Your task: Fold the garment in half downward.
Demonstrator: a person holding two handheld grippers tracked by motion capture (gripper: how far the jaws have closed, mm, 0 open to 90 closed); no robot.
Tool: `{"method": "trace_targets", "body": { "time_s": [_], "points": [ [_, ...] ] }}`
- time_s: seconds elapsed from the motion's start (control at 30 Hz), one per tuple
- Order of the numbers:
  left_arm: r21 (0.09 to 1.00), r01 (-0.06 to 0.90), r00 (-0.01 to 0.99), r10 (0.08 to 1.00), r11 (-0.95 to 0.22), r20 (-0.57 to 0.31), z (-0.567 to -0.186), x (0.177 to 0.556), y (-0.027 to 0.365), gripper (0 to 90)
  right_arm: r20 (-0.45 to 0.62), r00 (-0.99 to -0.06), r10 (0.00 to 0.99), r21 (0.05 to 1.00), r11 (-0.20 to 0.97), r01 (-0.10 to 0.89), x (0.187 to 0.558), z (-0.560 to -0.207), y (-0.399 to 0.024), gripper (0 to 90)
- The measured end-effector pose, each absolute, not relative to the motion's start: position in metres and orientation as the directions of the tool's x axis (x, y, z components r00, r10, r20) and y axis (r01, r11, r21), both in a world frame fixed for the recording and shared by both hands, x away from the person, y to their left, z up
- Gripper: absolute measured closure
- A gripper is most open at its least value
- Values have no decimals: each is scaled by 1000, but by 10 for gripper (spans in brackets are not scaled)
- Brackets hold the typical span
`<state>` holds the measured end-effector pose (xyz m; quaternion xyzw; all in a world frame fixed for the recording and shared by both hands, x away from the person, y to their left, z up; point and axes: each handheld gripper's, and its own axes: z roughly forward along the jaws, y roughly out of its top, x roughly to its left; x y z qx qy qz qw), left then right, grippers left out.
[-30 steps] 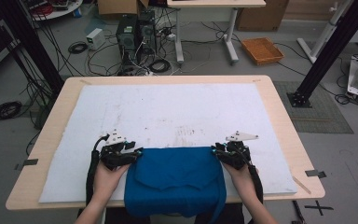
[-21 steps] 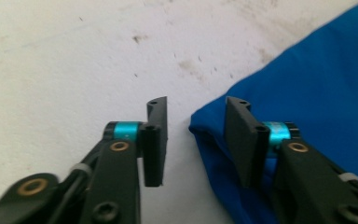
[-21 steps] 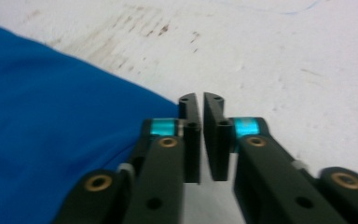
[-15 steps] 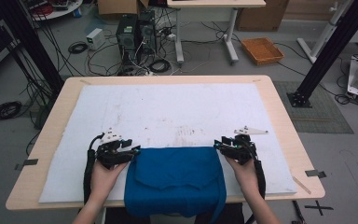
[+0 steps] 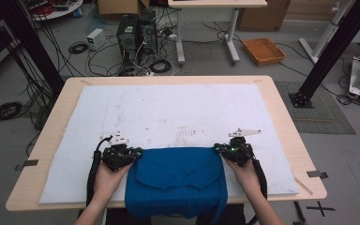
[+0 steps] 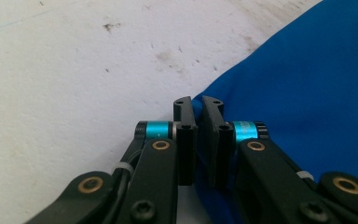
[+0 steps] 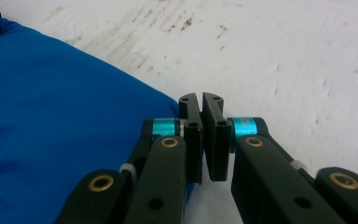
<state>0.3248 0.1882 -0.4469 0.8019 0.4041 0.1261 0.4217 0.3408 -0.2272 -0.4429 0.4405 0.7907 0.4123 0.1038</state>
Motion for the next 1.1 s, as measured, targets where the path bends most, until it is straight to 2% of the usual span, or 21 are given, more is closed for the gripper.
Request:
{"method": "trace_targets", "body": {
  "time_s": [0.17, 0.4, 0.67, 0.97, 1.03, 1.07, 1.1],
  "points": [
    [781, 537, 639, 758, -318, -131, -444, 339, 189, 844, 187, -592, 784, 754, 272, 598, 351, -438, -228, 877],
    [789, 538, 611, 782, -296, -123, -435, 384, 187, 844, 118, -587, 801, 763, 305, 570, 392, -424, -224, 876],
    [792, 538, 594, 796, -287, -115, -434, 410, 186, 843, 93, -584, 806, 756, 325, 569, 429, -423, -225, 875],
    [799, 526, 582, 808, -291, -90, -440, 432, 183, 835, 56, -565, 823, 751, 338, 567, 443, -430, -220, 869],
    [796, 534, 578, 810, -286, -96, -440, 432, 184, 784, 53, -559, 828, 748, 338, 572, 443, -432, -220, 846],
    [792, 542, 554, 828, -281, -85, -437, 430, 185, 712, 52, -539, 840, 748, 325, 579, 442, -431, -221, 782],
    [792, 542, 554, 828, -281, -85, -437, 430, 185, 652, 52, -539, 840, 748, 325, 579, 442, -431, -221, 782]
  ]
}}
